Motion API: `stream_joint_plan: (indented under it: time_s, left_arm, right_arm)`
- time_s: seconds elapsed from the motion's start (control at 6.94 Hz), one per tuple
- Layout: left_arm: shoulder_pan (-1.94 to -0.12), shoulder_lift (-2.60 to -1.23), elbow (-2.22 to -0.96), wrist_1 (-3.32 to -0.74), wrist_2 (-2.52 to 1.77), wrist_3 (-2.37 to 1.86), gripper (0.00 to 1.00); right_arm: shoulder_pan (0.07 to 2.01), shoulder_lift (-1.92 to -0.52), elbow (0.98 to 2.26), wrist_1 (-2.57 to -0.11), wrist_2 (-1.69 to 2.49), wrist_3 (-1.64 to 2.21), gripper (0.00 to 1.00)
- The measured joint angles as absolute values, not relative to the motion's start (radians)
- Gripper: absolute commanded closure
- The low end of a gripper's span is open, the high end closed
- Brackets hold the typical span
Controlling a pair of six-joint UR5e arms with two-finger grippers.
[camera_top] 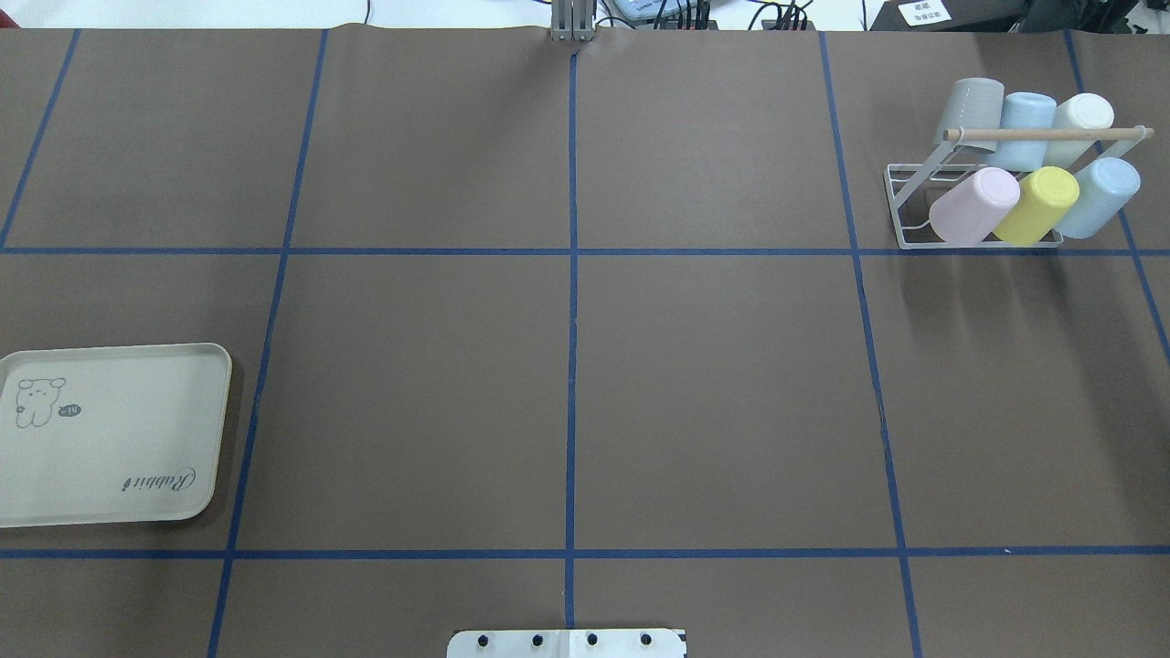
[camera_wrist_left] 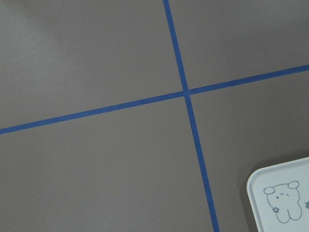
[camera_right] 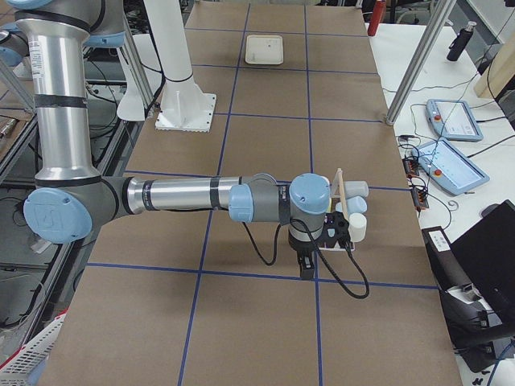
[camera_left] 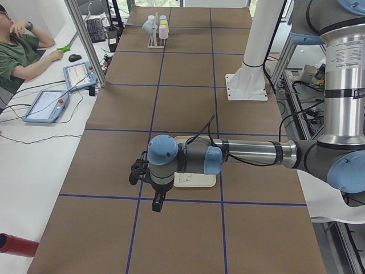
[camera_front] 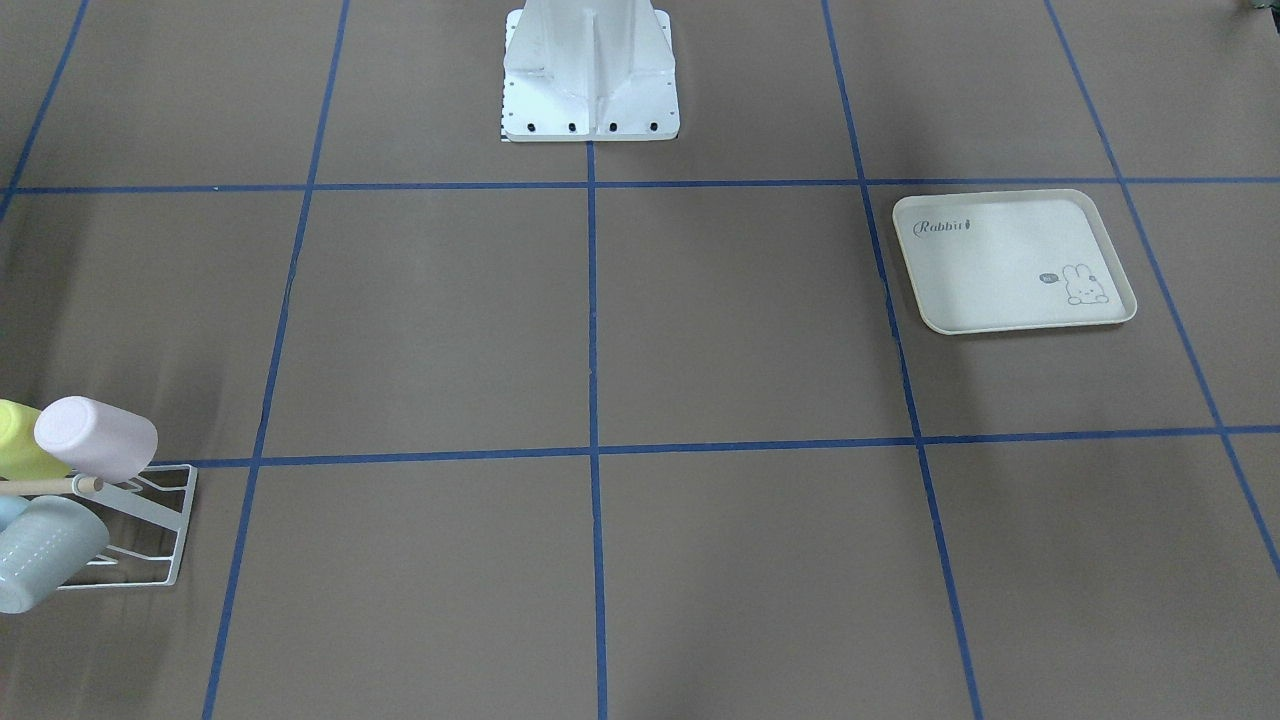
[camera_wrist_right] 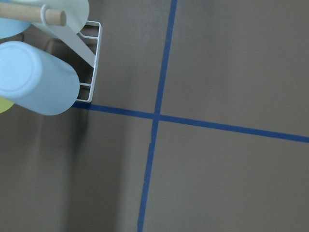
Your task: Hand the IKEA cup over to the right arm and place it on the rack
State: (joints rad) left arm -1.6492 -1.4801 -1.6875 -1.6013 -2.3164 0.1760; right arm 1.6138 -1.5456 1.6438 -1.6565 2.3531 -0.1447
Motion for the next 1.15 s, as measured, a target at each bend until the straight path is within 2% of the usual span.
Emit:
stream_joint_plan:
  time_s: [0.43, 1.15]
  left_arm:
    - [-1.644, -1.49, -1.704, -1.611, -2.314, 0.088, 0.0]
    - [-1.643, -1.493, -1.699, -1.618, -2.31, 0.072, 0.0]
  right_arm:
    - [1.614, -1.546, 1.646, -1.705, 2.391, -0.129, 0.0]
    - [1.614, -1.552, 1.638, -1.655, 2.317, -0.075, 0.0]
